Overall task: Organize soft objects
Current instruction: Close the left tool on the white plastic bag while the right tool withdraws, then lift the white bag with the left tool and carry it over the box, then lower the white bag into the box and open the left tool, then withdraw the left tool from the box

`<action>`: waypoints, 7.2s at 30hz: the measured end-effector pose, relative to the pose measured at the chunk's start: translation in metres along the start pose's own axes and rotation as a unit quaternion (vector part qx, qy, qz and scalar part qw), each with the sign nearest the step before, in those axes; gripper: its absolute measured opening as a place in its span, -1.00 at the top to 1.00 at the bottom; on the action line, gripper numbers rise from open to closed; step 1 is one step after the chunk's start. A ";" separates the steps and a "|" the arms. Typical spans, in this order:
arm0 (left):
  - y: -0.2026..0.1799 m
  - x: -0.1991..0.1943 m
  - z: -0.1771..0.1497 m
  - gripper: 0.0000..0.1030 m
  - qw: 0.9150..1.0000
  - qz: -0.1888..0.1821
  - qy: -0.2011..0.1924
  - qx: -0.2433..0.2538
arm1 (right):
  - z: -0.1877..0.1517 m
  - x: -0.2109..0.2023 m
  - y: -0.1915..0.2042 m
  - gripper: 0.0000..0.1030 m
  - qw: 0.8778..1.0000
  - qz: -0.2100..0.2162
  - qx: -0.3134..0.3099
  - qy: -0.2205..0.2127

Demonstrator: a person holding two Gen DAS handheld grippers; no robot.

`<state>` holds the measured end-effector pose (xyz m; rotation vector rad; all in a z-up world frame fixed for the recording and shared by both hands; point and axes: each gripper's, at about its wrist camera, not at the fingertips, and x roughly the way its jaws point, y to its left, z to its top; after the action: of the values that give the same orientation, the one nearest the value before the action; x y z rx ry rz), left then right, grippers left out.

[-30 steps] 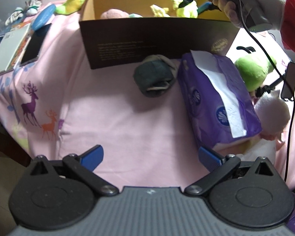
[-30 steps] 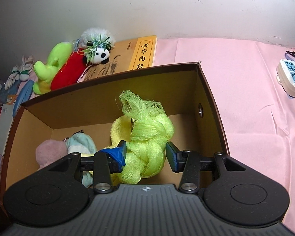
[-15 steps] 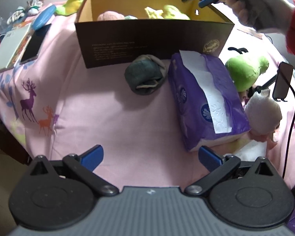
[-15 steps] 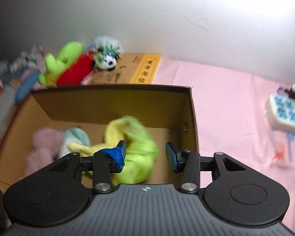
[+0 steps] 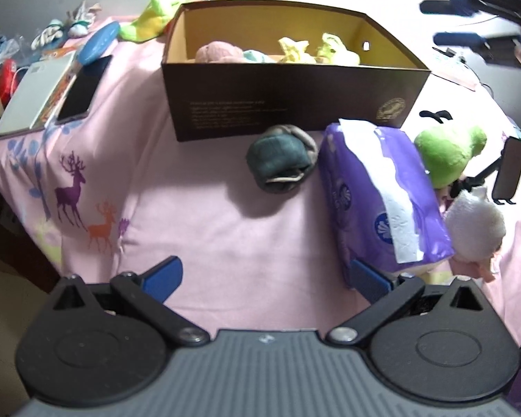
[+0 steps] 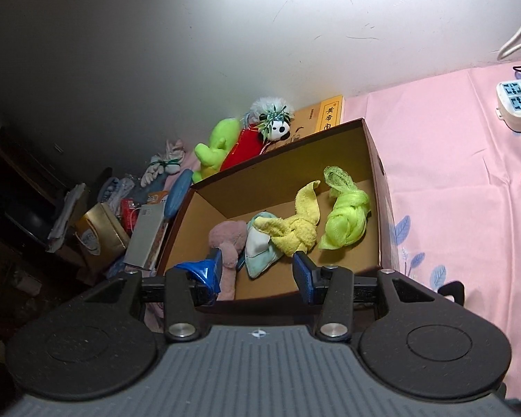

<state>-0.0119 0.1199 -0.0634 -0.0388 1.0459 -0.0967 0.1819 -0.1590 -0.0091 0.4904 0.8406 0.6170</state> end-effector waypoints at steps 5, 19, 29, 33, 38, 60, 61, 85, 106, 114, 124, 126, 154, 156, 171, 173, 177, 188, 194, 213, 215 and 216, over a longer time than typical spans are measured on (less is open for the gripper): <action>-0.016 0.003 -0.005 -0.99 0.999 -0.026 0.019 0.031 | -0.030 -0.032 -0.015 0.44 1.000 -0.002 0.013 -0.015; -0.101 -0.008 -0.052 -0.99 0.982 -0.090 0.037 0.162 | -0.103 -0.075 -0.032 0.40 0.998 0.040 -0.014 0.044; -0.141 0.020 -0.069 -0.97 0.976 -0.052 0.054 0.205 | -0.123 -0.098 -0.048 0.40 0.998 0.051 -0.009 0.048; -0.148 0.024 -0.071 -0.72 0.976 -0.052 0.056 0.203 | -0.134 -0.111 -0.058 0.41 0.998 0.043 -0.003 0.048; -0.156 0.024 -0.070 -0.32 0.976 -0.039 0.051 0.208 | -0.148 -0.120 -0.071 0.41 0.998 0.034 0.020 0.056; -0.130 -0.029 -0.044 0.37 0.998 0.005 0.032 0.060 | -0.169 -0.101 -0.072 0.41 0.992 0.045 0.039 0.107; -0.128 -0.035 -0.042 0.37 0.998 0.011 0.028 0.052 | -0.169 -0.100 -0.070 0.41 0.992 0.048 0.036 0.108; -0.097 -0.064 -0.001 0.37 0.993 0.115 -0.020 0.021 | -0.168 -0.103 -0.046 0.41 0.996 0.045 0.028 0.078; -0.055 -0.040 0.071 0.37 0.992 0.102 -0.041 0.065 | -0.149 -0.093 -0.019 0.41 0.997 -0.016 0.070 0.006; -0.024 -0.026 0.099 0.37 0.989 0.121 -0.063 0.055 | -0.148 -0.074 -0.009 0.41 0.996 -0.033 0.077 -0.001; 0.008 -0.002 0.139 0.36 0.986 0.141 -0.075 0.041 | -0.147 -0.071 -0.014 0.41 0.992 -0.086 0.095 -0.012; 0.009 0.004 0.147 0.36 0.986 0.143 -0.079 0.042 | -0.146 -0.073 -0.017 0.41 0.991 -0.096 0.095 -0.011; -0.009 0.110 0.206 0.16 0.990 0.079 -0.114 0.033 | -0.133 -0.080 -0.065 0.41 0.983 -0.112 0.146 -0.013; -0.011 0.120 0.207 0.16 0.992 0.068 -0.104 0.035 | -0.133 -0.077 -0.065 0.41 0.982 -0.112 0.149 -0.011; -0.019 0.124 0.197 -0.26 0.999 0.012 -0.039 0.032 | -0.133 -0.071 -0.067 0.41 0.980 -0.112 0.163 -0.013; -0.019 0.123 0.196 -0.26 0.999 0.014 -0.037 0.030 | -0.132 -0.070 -0.066 0.41 0.981 -0.110 0.160 -0.012; -0.015 0.122 0.194 -0.26 0.999 0.025 -0.028 0.021 | -0.132 -0.069 -0.064 0.41 0.982 -0.105 0.154 -0.012; -0.014 0.103 0.183 -0.26 0.998 0.055 -0.035 0.020 | -0.134 -0.070 -0.058 0.41 0.985 -0.092 0.143 -0.013; -0.017 0.083 0.176 -0.26 0.994 0.081 -0.060 0.030 | -0.134 -0.072 -0.055 0.41 0.987 -0.086 0.134 -0.014; -0.019 0.031 0.144 -0.26 0.986 0.141 -0.089 0.026 | -0.137 -0.079 -0.040 0.41 0.993 -0.064 0.097 -0.001; -0.019 0.025 0.140 -0.26 0.985 0.146 -0.087 0.022 | -0.139 -0.079 -0.039 0.41 0.994 -0.061 0.093 0.003; -0.018 0.023 0.137 -0.26 0.985 0.149 -0.086 0.021 | -0.139 -0.079 -0.039 0.41 0.994 -0.059 0.092 0.004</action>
<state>0.1173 0.0974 -0.0129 0.1444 0.8659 0.1537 0.0419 -0.2182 -0.0712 0.6003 0.9329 0.4349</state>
